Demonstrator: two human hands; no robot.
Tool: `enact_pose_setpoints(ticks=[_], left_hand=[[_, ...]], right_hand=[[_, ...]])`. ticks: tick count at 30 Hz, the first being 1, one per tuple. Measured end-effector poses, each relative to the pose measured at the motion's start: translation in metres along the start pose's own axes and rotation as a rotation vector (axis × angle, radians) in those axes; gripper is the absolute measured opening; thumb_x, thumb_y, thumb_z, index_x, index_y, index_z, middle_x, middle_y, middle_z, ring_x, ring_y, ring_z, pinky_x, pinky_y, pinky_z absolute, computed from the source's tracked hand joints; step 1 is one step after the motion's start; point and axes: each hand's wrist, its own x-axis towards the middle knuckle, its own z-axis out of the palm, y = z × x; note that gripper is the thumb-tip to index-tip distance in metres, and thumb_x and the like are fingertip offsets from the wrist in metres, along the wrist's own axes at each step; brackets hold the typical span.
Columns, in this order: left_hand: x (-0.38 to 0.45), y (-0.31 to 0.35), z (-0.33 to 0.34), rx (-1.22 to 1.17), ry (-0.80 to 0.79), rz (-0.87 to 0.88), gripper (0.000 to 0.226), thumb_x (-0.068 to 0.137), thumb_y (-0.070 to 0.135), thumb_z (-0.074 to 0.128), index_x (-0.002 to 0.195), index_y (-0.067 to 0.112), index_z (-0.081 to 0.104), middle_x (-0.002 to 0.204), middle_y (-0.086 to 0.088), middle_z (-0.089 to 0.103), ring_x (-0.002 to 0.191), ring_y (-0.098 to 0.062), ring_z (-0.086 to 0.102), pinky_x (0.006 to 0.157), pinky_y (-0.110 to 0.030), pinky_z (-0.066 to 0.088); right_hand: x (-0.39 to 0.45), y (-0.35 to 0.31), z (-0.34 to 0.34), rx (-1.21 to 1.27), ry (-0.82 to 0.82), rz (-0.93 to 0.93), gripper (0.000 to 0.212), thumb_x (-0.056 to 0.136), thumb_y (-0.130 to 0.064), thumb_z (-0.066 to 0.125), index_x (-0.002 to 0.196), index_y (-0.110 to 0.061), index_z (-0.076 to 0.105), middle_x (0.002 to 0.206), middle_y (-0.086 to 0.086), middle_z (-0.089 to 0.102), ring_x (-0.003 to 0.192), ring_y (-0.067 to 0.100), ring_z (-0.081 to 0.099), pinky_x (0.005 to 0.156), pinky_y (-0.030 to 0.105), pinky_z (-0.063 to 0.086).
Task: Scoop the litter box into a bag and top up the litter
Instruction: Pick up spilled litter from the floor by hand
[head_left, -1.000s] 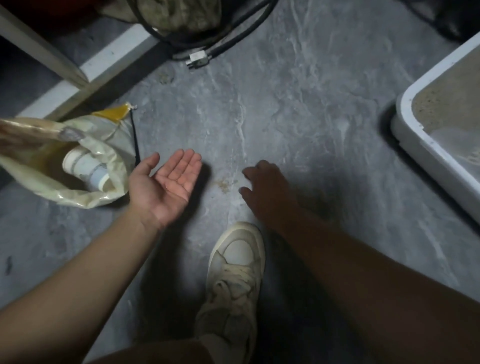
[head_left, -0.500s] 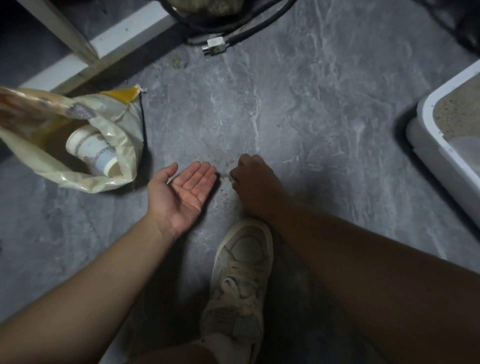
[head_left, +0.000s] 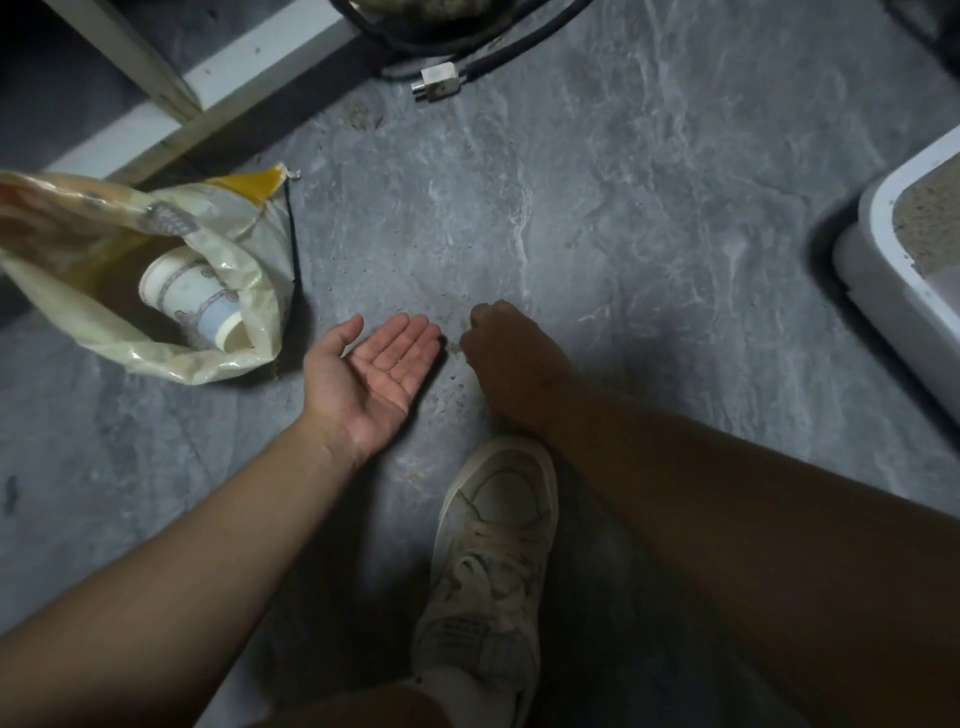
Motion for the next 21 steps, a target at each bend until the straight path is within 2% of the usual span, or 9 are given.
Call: enact_pose_setpoints(ticks=[3,5,7,9,11,15,16,19,21], left_hand=[[0.001,0.0,0.002,-0.001,0.004,-0.003,0.046,0.101,0.031,0.048,0.124,-0.006,0.064,0.12,-0.025,0.072,0.109,-0.038,0.073,0.095,-0.047,0.058],[0.002,0.0,0.002,0.001,-0.001,-0.007,0.046,0.101,0.031,0.048,0.124,-0.006,0.064,0.12,-0.025,0.072,0.108,-0.038,0.073,0.094,-0.047,0.059],[0.004,0.001,0.003,-0.001,-0.003,-0.006,0.046,0.102,0.031,0.048,0.123,-0.006,0.064,0.119,-0.026,0.073,0.106,-0.038,0.074,0.091,-0.046,0.06],[0.006,0.002,0.003,-0.007,-0.007,-0.003,0.045,0.102,0.031,0.048,0.122,-0.006,0.064,0.118,-0.026,0.073,0.105,-0.038,0.074,0.091,-0.046,0.06],[0.007,0.003,0.004,-0.013,-0.007,0.002,0.045,0.102,0.031,0.048,0.122,-0.006,0.064,0.119,-0.026,0.073,0.106,-0.038,0.074,0.093,-0.047,0.06],[0.007,0.0,0.005,-0.013,-0.01,-0.002,0.045,0.102,0.031,0.047,0.122,-0.006,0.064,0.119,-0.025,0.073,0.107,-0.038,0.074,0.091,-0.044,0.061],[0.006,-0.001,0.005,-0.008,-0.012,-0.003,0.045,0.102,0.031,0.047,0.121,-0.006,0.064,0.118,-0.025,0.073,0.106,-0.037,0.074,0.089,-0.042,0.062],[0.003,-0.003,0.002,0.003,-0.016,-0.016,0.046,0.101,0.033,0.046,0.122,-0.004,0.065,0.119,-0.023,0.073,0.107,-0.035,0.074,0.094,-0.042,0.059],[0.002,-0.003,0.001,-0.012,-0.024,-0.033,0.048,0.101,0.034,0.045,0.124,-0.004,0.064,0.122,-0.023,0.072,0.108,-0.035,0.074,0.1,-0.045,0.053]], right_hand=[[0.0,-0.003,-0.002,-0.161,-0.134,-0.035,0.017,0.082,0.007,0.062,0.094,-0.002,0.071,0.101,0.019,0.063,0.1,0.038,0.061,0.077,0.042,0.051],[0.0,-0.005,-0.004,-0.155,-0.139,-0.075,0.016,0.063,0.009,0.073,0.075,-0.002,0.069,0.081,0.019,0.064,0.079,0.039,0.064,0.064,0.041,0.053],[0.002,-0.002,0.005,-0.22,-0.04,-0.093,0.015,0.051,0.003,0.071,0.057,-0.007,0.063,0.063,0.014,0.059,0.058,0.034,0.061,0.051,0.034,0.05],[0.005,-0.001,0.013,-0.254,-0.049,-0.077,0.009,0.061,-0.006,0.055,0.056,-0.01,0.06,0.06,0.012,0.057,0.055,0.03,0.059,0.049,0.031,0.047],[0.008,-0.004,0.016,-0.219,0.022,-0.03,0.027,0.069,-0.007,0.037,0.057,-0.008,0.061,0.062,0.012,0.058,0.057,0.03,0.059,0.05,0.032,0.047],[0.002,-0.024,0.009,-0.128,0.074,0.135,0.01,0.068,-0.011,0.065,0.075,-0.008,0.071,0.076,0.01,0.066,0.07,0.026,0.065,0.063,0.031,0.053],[-0.001,-0.032,0.012,-0.095,0.12,0.158,0.015,0.067,-0.012,0.065,0.079,-0.007,0.072,0.077,0.01,0.067,0.07,0.026,0.066,0.065,0.03,0.054],[-0.007,-0.064,0.015,0.02,0.113,0.205,0.045,0.083,-0.017,0.036,0.106,-0.002,0.071,0.102,0.017,0.071,0.091,0.03,0.069,0.082,0.035,0.054],[-0.002,-0.085,0.011,0.225,0.083,0.279,0.047,0.091,-0.022,0.03,0.114,-0.005,0.068,0.111,0.014,0.069,0.099,0.025,0.066,0.083,0.033,0.051]])
